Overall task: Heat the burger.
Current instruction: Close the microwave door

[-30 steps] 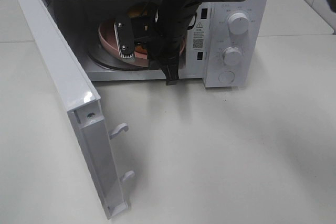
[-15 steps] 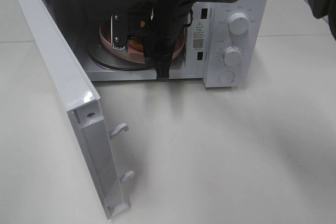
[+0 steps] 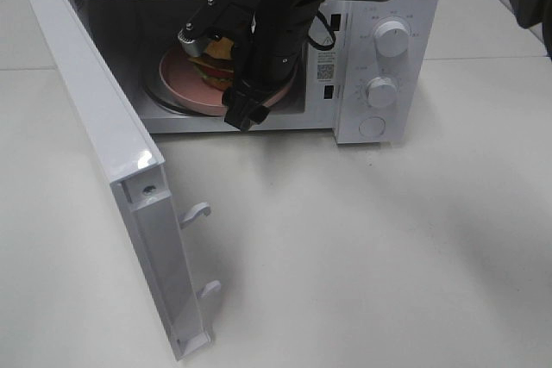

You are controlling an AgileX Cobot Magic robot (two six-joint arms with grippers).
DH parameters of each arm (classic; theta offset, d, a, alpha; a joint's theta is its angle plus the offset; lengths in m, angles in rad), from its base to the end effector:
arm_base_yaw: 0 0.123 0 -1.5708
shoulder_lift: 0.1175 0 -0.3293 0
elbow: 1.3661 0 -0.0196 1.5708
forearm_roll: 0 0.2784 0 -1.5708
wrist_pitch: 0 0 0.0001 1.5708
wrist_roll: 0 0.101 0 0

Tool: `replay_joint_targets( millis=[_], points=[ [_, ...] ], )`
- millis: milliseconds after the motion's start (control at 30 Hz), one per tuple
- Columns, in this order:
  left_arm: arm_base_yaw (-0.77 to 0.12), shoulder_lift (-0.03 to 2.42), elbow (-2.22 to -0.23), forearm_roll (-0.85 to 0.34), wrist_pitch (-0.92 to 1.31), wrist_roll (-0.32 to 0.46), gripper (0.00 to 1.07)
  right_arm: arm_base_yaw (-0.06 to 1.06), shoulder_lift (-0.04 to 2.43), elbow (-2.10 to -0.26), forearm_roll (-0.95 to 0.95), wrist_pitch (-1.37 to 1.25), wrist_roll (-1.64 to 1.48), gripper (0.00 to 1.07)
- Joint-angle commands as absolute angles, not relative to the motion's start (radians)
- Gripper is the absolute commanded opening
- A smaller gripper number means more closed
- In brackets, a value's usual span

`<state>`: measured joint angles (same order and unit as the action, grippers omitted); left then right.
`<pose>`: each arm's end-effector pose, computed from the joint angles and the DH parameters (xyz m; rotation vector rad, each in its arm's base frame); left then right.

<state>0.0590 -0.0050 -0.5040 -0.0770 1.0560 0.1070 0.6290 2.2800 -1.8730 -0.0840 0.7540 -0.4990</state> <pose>-0.0171 -0.0078 0.2878 0.0524 2.0276 0.0128 0.4569 0.3253 0.1885 -1.4634 2.1983 -0.0528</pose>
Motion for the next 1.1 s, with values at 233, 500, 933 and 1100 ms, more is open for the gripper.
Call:
replay_joint_targets(
  millis=[233, 500, 933, 1100],
  points=[
    [0.053, -0.026, -0.502, -0.08, 1.041, 0.103, 0.0, 0.628, 2.259, -1.878, -0.056, 0.805, -0.353, 0.76],
    [0.053, -0.026, -0.502, -0.08, 1.041, 0.103, 0.0, 0.628, 2.235, -1.878, 0.005, 0.812, -0.281, 0.76],
    [0.053, -0.026, -0.502, -0.08, 1.041, 0.103, 0.0, 0.628, 2.204, -1.878, 0.077, 0.902, -0.159, 0.76],
    [0.053, -0.026, -0.502, -0.08, 1.041, 0.103, 0.0, 0.628, 2.203, -1.878, 0.079, 0.966, -0.13, 0.76]
  ],
)
